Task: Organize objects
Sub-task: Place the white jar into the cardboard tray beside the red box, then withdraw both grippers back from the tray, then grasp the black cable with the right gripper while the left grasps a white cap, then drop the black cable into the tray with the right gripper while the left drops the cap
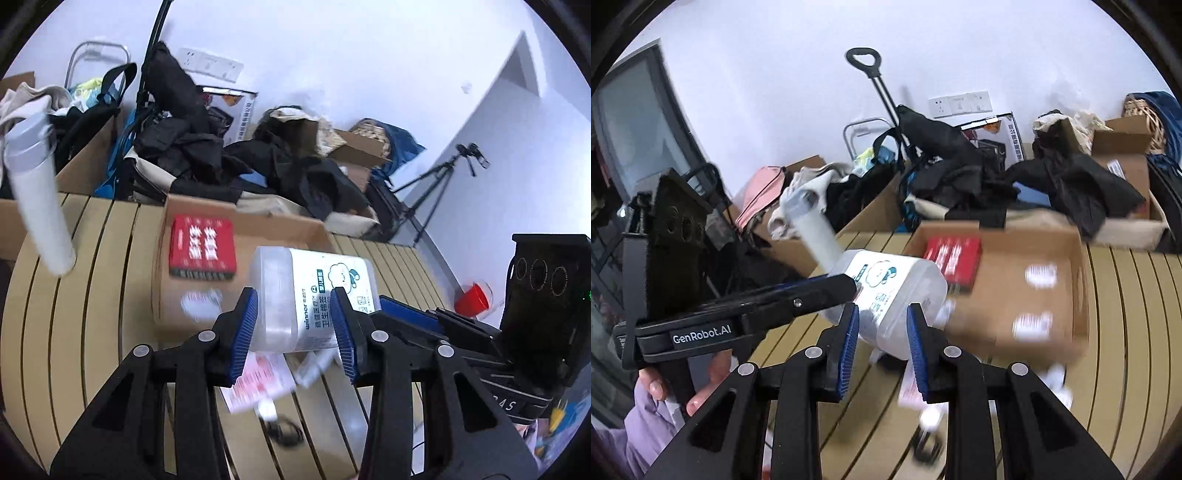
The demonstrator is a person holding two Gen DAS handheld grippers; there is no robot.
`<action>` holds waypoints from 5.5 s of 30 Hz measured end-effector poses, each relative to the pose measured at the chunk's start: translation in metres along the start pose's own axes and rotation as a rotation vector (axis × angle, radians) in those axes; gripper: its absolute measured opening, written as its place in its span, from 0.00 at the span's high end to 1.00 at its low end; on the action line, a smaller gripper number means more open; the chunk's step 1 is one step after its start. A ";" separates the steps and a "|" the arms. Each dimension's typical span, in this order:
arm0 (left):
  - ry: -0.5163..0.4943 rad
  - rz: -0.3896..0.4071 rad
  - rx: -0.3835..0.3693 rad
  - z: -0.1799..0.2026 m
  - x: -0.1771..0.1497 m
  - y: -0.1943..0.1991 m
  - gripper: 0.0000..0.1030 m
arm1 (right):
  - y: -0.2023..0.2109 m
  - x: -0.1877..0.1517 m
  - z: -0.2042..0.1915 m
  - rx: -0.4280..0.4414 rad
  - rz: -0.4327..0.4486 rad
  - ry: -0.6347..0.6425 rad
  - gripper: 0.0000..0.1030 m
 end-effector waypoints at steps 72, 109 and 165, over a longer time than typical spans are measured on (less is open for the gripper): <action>-0.069 -0.138 0.325 0.067 -0.282 0.172 0.00 | 0.183 -0.260 0.042 -0.296 0.110 0.067 0.15; -0.168 -0.244 0.421 0.042 -0.207 -0.108 0.78 | 0.051 -0.204 0.176 -0.362 -0.032 -0.067 0.82; 0.022 -0.322 0.205 -0.042 0.020 -0.220 0.78 | -0.109 0.088 0.188 -0.416 -0.098 -0.067 0.40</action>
Point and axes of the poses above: each gripper's, at about its wrist camera, not at the fingertips, and y roughly against the way its jaws point, z to its right, x to its top, the point moved 10 cm from there along -y, roughly the way its jaws point, and after that the axes turned 15 degrees about -y, right-handed, at the moved point
